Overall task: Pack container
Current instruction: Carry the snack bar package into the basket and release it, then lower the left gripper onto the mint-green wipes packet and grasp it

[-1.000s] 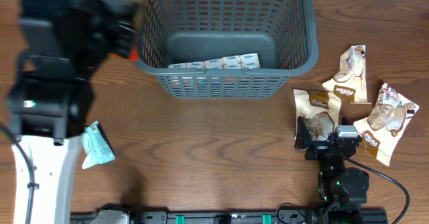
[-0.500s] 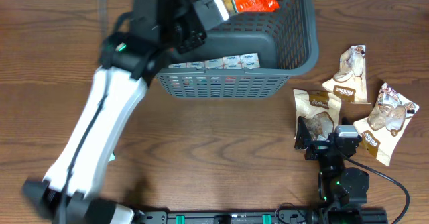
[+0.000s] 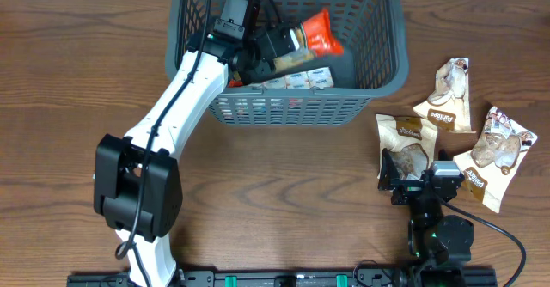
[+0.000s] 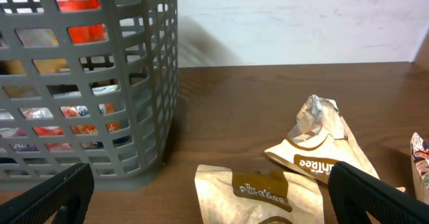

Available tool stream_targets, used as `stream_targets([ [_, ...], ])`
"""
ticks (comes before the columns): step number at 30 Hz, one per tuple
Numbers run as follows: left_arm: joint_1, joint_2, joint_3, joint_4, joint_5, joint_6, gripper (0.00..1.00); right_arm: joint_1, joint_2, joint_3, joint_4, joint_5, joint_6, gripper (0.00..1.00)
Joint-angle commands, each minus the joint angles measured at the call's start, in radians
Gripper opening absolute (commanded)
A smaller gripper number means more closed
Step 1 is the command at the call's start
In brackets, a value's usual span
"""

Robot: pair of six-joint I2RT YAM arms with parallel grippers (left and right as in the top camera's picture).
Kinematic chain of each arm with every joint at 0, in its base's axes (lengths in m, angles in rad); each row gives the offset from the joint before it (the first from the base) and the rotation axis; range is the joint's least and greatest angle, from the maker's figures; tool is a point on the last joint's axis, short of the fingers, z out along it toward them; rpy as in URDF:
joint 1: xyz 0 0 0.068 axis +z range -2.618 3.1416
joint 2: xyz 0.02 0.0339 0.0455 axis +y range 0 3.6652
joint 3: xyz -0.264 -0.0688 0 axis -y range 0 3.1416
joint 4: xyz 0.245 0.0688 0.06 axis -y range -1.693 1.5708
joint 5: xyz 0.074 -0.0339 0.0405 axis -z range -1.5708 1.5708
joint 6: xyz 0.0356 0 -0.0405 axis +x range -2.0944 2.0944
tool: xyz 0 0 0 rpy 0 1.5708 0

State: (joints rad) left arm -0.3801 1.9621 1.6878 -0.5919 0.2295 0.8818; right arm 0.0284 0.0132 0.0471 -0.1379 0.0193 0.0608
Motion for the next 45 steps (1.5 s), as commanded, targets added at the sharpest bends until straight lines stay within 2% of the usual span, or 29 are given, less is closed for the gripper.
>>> stream_targets([
  [1,0.003,-0.069,0.034,0.004,0.017,-0.015,0.70,0.003,0.001,-0.004,0.000,0.006,0.013,0.99],
  [9,0.003,-0.274,0.084,0.043,-0.035,-0.015,0.73,0.003,0.001,-0.004,0.000,0.006,0.014,0.99],
  [14,0.016,-0.431,0.084,0.079,-0.232,-0.020,0.75,0.003,0.001,-0.004,-0.001,0.006,0.014,0.99],
  [15,0.029,-0.459,0.084,0.072,-0.279,-0.053,0.77,0.003,0.001,-0.004,-0.001,0.006,0.014,0.99],
  [17,0.070,-0.509,0.084,0.034,-0.371,-0.193,0.97,0.003,0.001,-0.004,-0.001,0.006,0.014,0.99],
  [18,0.101,-0.536,0.084,-0.010,-0.409,-0.284,0.99,0.003,0.001,-0.004,-0.001,0.006,0.014,0.99],
  [23,0.307,-0.647,0.084,-0.371,-0.440,-0.697,0.99,0.003,0.001,-0.004,-0.002,0.006,0.014,0.99],
  [27,0.452,-0.697,0.084,-0.614,-0.440,-0.816,0.99,0.003,0.001,-0.004,-0.002,0.006,0.013,0.99],
  [30,0.533,-0.713,0.064,-0.703,-0.439,-0.872,0.99,0.003,0.001,-0.004,-0.009,0.006,0.014,0.99],
  [35,0.596,-0.784,-0.118,-0.693,-0.394,-0.952,0.99,0.003,0.003,-0.004,-0.019,0.003,0.014,0.99],
  [41,0.598,-0.930,-0.517,-0.548,-0.368,-1.166,0.99,0.003,0.006,-0.004,-0.019,0.002,0.014,0.99],
  [45,0.598,-0.987,-0.741,-0.480,-0.370,-1.258,0.99,0.003,0.013,-0.004,-0.019,0.000,0.014,0.99],
])
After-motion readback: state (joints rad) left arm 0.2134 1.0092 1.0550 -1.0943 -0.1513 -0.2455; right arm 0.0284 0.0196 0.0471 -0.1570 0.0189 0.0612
